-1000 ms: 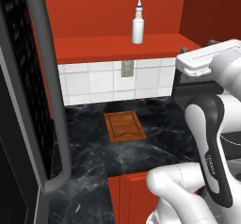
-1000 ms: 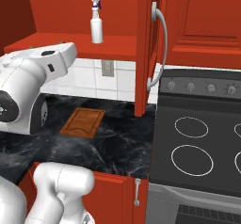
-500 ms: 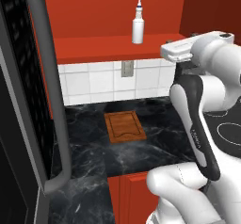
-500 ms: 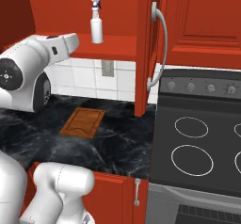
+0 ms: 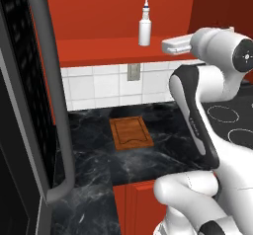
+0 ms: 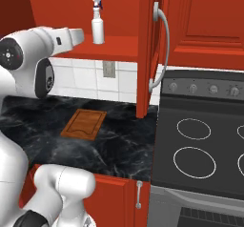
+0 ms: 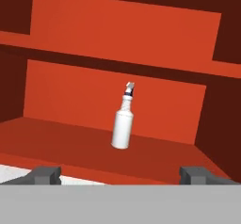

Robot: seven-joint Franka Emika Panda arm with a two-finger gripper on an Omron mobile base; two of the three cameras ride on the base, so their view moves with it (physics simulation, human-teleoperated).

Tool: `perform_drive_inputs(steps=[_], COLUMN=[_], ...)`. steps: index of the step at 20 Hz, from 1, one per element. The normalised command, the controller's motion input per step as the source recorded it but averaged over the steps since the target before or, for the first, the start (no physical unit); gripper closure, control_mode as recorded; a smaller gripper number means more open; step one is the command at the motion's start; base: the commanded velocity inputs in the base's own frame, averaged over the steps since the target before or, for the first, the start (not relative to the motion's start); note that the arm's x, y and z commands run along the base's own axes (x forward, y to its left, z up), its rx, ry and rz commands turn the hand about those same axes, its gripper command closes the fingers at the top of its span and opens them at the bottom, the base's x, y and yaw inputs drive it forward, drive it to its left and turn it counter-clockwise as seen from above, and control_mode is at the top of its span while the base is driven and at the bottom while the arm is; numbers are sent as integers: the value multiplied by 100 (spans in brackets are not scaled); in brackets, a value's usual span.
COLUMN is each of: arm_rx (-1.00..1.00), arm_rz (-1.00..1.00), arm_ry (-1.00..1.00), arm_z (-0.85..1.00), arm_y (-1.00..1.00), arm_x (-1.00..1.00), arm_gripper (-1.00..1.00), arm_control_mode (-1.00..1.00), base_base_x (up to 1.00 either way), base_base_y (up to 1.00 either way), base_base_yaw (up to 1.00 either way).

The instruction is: Grab the spray bottle from the cabinet, then place it next to the cutting board for sanitizing. Then grab the dish brush from the countertop next to the sink and place it next to the cutting board.

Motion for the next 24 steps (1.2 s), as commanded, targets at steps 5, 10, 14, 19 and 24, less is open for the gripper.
perform_drive_inputs(steps=[5, 10, 14, 19, 24], arm_rx=[0, 1, 3, 6, 4], arm_rz=[-8, -4, -1, 0, 0], arm_ry=[0, 0, 0, 0, 0], arm_z=[0, 0, 0, 1, 0], arm_y=[0, -11, -14, -3, 0], arm_x=[28, 35, 28, 16, 16], arm_gripper=[-100, -100, -100, -100, -100], arm_control_mode=[-100, -100, -100, -100, -100], base_base_x=[0, 0, 0, 0, 0], base_base_y=[0, 0, 0, 0, 0], base_base_yaw=[0, 0, 0, 0, 0])
